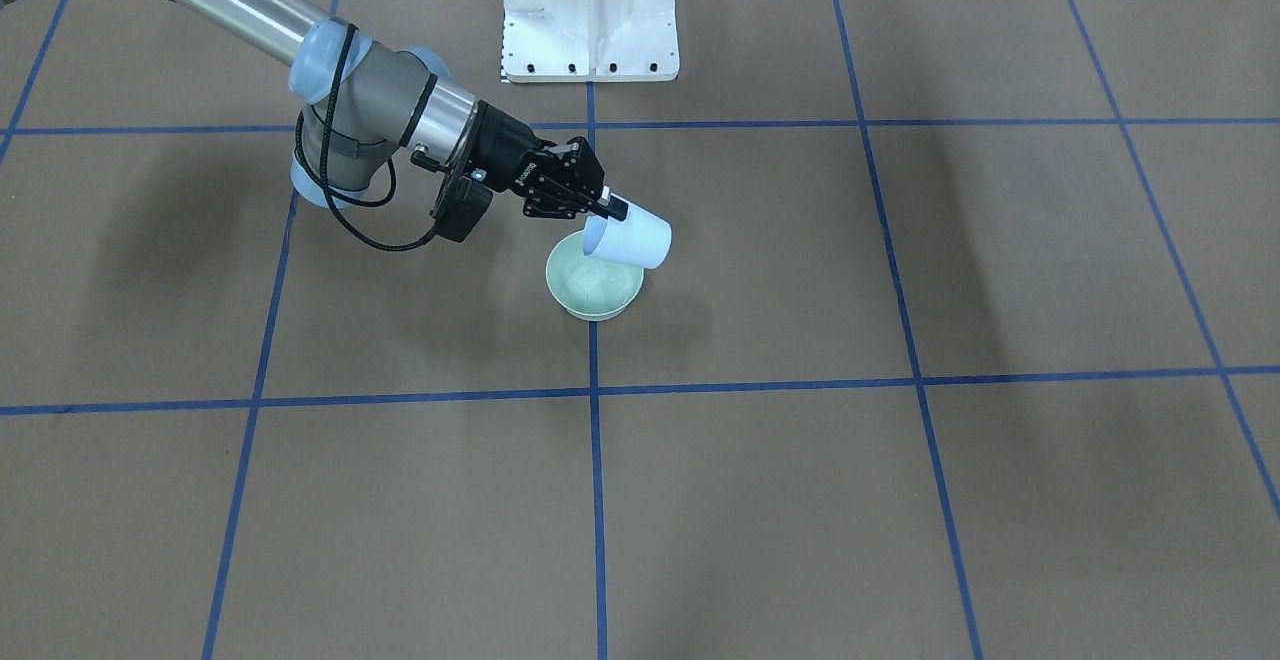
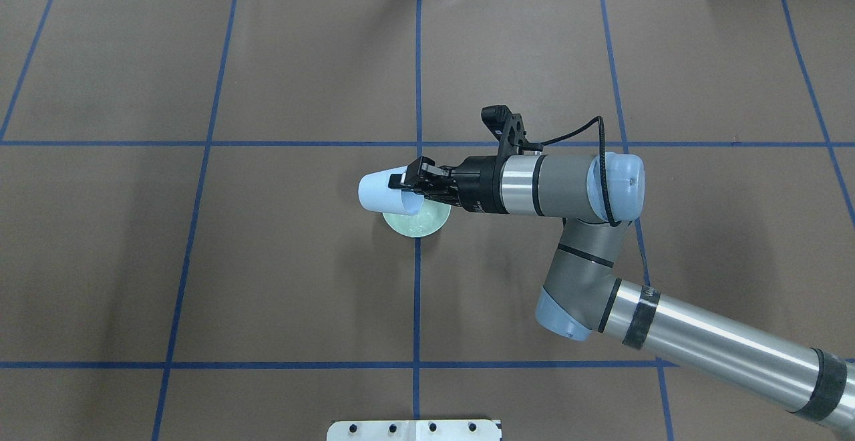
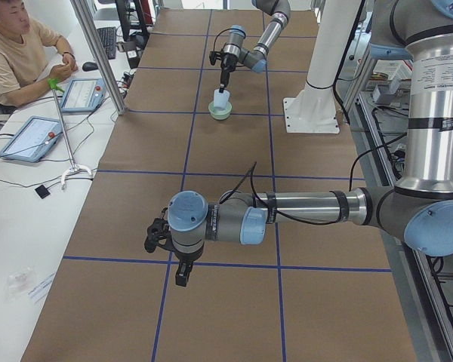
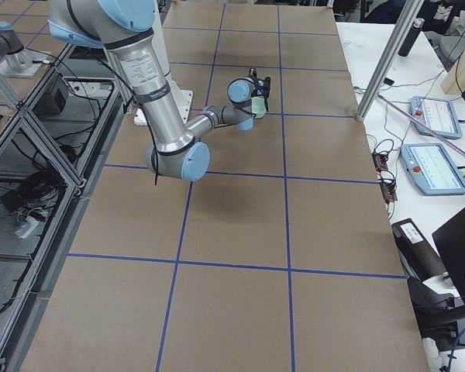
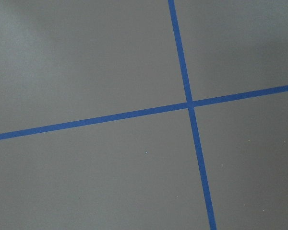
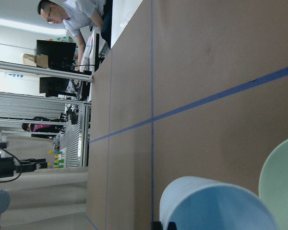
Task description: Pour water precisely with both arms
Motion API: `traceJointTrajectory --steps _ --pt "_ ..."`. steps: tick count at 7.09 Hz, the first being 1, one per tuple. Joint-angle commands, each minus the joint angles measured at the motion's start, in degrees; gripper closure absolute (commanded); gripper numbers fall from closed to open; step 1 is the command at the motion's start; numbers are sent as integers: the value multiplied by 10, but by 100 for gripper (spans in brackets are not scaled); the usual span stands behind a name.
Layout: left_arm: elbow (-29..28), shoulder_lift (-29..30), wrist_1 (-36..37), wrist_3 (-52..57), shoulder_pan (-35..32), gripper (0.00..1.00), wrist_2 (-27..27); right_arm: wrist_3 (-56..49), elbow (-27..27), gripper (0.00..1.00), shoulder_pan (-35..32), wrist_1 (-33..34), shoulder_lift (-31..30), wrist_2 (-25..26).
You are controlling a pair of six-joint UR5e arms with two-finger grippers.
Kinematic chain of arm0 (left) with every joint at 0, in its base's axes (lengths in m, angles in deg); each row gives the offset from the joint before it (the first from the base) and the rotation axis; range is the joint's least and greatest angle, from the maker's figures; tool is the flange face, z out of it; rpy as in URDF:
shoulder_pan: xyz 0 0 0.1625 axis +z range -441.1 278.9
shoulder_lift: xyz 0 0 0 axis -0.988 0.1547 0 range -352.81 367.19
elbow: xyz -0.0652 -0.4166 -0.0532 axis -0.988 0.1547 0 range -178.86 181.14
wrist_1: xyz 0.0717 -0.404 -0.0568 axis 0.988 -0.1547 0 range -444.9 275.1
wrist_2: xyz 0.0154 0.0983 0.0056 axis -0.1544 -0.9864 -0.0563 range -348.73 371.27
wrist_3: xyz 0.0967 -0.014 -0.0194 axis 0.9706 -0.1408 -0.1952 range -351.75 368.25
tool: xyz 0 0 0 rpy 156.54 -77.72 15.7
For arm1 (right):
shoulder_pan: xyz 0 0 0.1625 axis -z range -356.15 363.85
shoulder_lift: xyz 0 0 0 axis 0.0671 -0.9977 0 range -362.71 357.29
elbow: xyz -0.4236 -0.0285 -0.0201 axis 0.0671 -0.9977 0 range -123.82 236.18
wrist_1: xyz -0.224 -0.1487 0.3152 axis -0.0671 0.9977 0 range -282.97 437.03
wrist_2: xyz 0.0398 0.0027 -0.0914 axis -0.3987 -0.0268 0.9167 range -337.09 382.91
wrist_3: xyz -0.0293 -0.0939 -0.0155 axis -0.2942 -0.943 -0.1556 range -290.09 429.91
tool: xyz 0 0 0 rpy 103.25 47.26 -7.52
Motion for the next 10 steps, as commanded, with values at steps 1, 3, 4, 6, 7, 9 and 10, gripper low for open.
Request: traceJointTrajectory --steps 1,3,4,6,7,9,10 --pt "-1 0 0 1 0 0 0 -21 72 100 -2 166 -1 -1" --pt "-1 -1 0 1 0 0 0 -50 166 100 -3 352 -2 -4" --pt "-1 -7 0 2 0 0 0 -71 195 100 -9 431 -2 -5" --pt "0 -12 0 2 0 0 1 -110 231 100 -34 531 -18 -12" --pt "0 -12 0 2 0 0 1 -129 239 100 -59 569 -27 -40" --pt "1 -14 -1 2 1 0 2 -204 239 100 -97 654 -34 -68" --pt "0 -14 -1 2 0 0 2 -249 246 100 -110 655 -63 -73"
